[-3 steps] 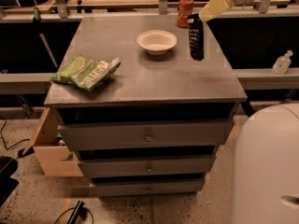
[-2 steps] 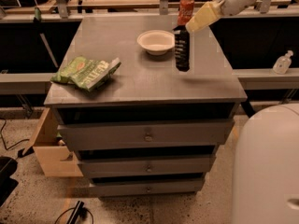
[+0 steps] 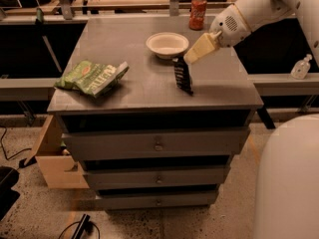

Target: Pick rxbar chocolate from paper bowl and place on counter

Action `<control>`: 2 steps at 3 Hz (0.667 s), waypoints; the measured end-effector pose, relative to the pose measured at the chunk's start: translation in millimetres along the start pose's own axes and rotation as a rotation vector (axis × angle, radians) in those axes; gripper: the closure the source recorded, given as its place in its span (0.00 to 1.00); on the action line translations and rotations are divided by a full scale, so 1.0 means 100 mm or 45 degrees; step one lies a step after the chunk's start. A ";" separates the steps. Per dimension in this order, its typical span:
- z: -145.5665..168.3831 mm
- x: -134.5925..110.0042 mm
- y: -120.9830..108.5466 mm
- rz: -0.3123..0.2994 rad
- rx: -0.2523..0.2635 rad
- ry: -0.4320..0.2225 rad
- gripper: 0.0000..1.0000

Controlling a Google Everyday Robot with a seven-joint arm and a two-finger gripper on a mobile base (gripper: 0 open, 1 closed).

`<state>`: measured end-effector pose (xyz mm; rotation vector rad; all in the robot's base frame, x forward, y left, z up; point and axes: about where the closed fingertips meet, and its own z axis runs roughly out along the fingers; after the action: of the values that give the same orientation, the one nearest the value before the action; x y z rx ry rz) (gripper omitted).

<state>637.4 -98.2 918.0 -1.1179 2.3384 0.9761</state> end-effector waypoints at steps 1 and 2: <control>0.17 0.13 -0.07 0.020 -0.006 0.041 1.00; 0.17 0.13 -0.07 0.020 -0.006 0.042 1.00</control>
Offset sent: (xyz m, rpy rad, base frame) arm 0.0135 -0.0084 -0.1068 -0.2043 0.0292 -0.0168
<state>634.9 -95.6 895.4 -1.1271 2.3752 0.9762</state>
